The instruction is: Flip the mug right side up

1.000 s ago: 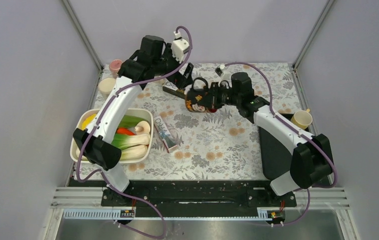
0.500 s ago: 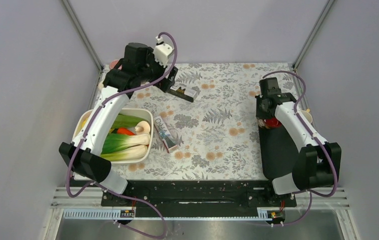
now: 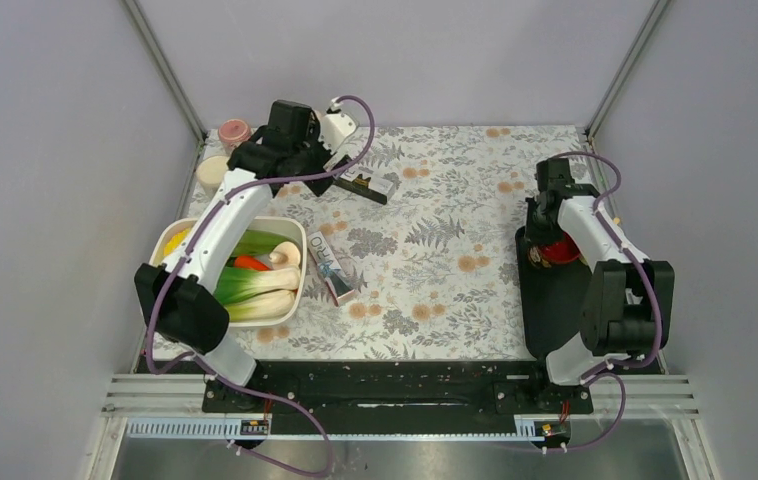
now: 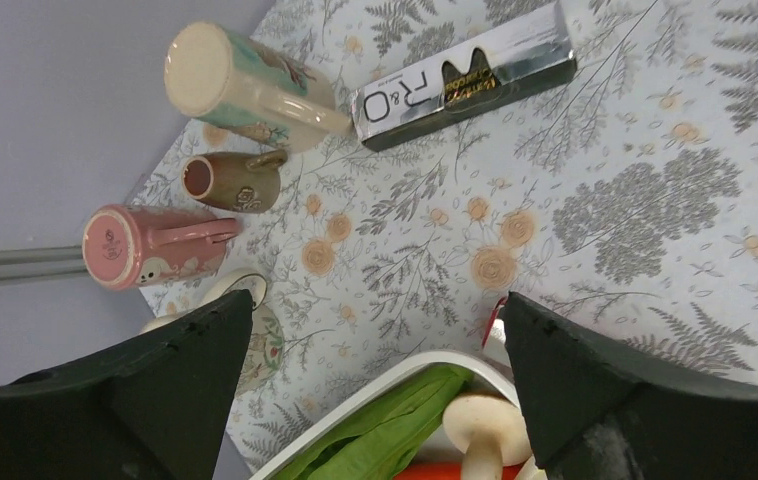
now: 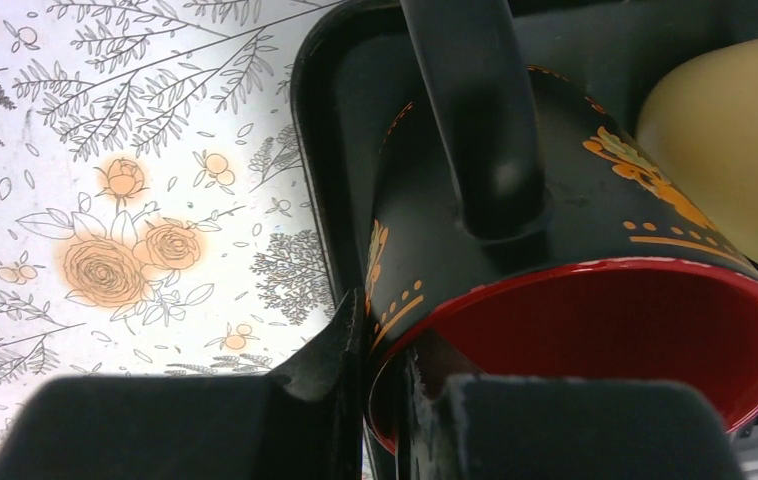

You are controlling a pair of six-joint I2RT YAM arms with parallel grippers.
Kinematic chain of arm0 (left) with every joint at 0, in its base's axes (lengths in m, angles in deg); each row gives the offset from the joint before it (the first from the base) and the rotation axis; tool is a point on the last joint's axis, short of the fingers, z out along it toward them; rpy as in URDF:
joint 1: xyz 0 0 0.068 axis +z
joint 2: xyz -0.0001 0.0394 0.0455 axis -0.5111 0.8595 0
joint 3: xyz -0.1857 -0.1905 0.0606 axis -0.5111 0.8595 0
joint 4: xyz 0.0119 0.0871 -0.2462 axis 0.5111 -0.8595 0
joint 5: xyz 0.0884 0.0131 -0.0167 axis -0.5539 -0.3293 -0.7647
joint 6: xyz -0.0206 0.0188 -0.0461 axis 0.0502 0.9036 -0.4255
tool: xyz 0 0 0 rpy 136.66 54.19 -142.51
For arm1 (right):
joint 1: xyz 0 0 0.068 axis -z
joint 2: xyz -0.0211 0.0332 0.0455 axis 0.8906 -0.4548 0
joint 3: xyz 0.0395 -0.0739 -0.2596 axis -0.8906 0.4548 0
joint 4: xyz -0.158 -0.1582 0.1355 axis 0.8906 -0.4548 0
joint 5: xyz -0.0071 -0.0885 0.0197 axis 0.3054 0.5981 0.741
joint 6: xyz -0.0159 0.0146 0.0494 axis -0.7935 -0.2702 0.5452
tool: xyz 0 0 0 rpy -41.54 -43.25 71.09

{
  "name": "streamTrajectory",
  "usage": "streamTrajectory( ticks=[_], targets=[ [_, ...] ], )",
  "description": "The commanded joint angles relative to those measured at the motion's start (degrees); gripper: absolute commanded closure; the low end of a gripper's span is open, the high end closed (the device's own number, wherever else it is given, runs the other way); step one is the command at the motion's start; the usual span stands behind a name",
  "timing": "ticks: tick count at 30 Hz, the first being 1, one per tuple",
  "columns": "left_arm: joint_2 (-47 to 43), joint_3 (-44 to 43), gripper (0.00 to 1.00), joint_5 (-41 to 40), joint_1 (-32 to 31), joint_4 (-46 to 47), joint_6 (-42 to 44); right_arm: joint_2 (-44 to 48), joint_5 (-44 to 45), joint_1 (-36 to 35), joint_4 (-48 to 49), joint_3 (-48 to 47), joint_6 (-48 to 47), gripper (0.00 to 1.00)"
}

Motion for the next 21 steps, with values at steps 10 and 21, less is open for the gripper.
streamTrajectory(
  ticks=[10,21],
  targets=[
    [11.59,-2.76,0.01,-9.78,2.21,3.74,16.88,-0.43,-3.21,1.56,3.34,-3.63,-1.76,0.39],
    [22.82,-1.18,0.01,-8.47,2.61,26.34,61.3,6.84,-7.15,1.55,1.93,-4.08,-2.14,0.09]
  ],
)
